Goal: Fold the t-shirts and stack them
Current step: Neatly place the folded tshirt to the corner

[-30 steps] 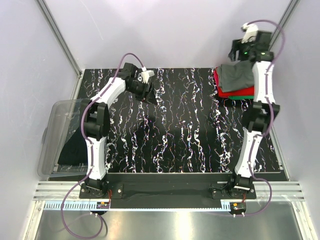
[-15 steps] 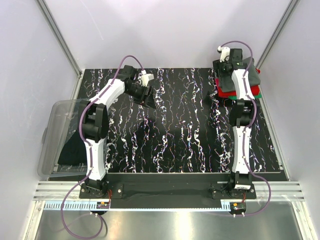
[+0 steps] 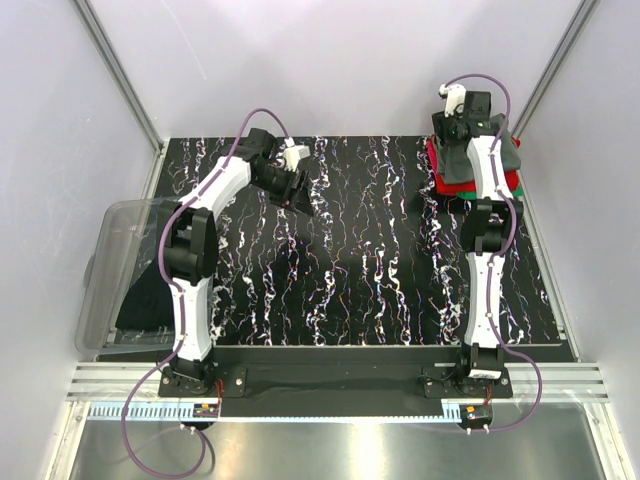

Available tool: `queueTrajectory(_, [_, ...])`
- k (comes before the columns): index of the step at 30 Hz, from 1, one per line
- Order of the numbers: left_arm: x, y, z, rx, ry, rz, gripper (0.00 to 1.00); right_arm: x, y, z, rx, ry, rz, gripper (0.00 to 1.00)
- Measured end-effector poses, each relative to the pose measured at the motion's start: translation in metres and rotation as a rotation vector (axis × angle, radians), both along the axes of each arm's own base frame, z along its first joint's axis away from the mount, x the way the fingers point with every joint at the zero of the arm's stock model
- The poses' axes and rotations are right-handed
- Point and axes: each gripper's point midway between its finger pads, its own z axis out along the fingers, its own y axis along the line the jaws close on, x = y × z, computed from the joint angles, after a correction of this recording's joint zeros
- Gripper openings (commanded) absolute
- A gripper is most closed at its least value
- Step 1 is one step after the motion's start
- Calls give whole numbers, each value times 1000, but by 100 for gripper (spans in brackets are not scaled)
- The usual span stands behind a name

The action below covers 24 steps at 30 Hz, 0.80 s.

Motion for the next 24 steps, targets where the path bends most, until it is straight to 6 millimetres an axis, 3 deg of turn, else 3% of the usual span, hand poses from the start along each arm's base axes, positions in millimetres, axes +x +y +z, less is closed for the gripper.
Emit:
queueTrajectory(11, [2, -5, 6, -6, -14, -6, 71, 3, 7, 41, -29, -81, 27, 58])
queueTrajectory(19, [3, -5, 7, -7, -18, -5, 71, 9, 7, 48, -98, -115, 14, 54])
queueTrajectory(24, [3, -5, 7, -7, -17, -5, 71, 12, -1, 48, -137, -129, -14, 43])
